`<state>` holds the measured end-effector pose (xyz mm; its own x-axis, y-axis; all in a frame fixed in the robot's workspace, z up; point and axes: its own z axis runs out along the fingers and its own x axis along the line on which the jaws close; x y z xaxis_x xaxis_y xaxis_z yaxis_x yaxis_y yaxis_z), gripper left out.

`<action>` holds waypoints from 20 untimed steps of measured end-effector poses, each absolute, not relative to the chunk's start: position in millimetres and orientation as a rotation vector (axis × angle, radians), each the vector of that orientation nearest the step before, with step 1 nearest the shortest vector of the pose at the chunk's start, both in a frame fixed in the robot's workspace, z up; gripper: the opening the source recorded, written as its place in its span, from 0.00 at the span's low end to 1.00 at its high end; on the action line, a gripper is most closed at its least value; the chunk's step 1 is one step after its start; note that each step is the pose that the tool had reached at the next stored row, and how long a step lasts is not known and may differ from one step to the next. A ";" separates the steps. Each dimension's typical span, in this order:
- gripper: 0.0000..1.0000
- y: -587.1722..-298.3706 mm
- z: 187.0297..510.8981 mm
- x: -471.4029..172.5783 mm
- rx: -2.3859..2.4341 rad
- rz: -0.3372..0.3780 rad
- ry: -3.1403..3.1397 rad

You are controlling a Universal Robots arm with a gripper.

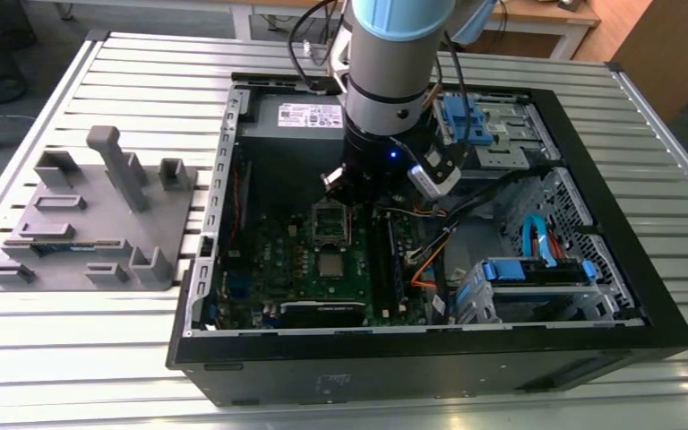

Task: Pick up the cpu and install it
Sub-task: 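Close the cpu cover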

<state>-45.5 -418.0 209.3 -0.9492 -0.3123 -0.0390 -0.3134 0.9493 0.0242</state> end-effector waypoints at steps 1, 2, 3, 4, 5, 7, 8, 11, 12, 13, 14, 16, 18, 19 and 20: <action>0.11 -417.6 208.8 -45.5 -0.493 0.048 3.067; 0.11 -417.3 208.2 -45.6 -0.494 0.049 3.067; 0.11 -416.9 207.7 -45.6 -0.494 0.050 3.067; 0.11 -416.6 207.3 -45.6 -0.494 0.051 3.067; 0.11 -416.3 207.0 -45.6 -0.494 0.052 3.066; 0.11 -415.9 206.7 -45.8 -0.494 0.054 3.066; 0.11 -415.7 206.5 -45.9 -0.494 0.056 3.066; 0.11 -414.4 205.7 -46.1 -0.494 0.060 3.066; 0.11 -413.8 205.4 -46.2 -0.494 0.062 3.065; 0.11 -413.2 205.1 -46.2 -0.494 0.064 3.065; 0.11 -412.7 204.8 -46.3 -0.494 0.066 3.065; 0.11 -412.1 204.3 -46.6 -0.493 0.068 3.064; 0.11 -411.9 204.0 -47.6 -0.493 0.069 3.065; 0.11 -411.9 203.8 -48.3 -0.493 0.069 3.065; 0.11 -411.9 203.6 -48.9 -0.493 0.070 3.064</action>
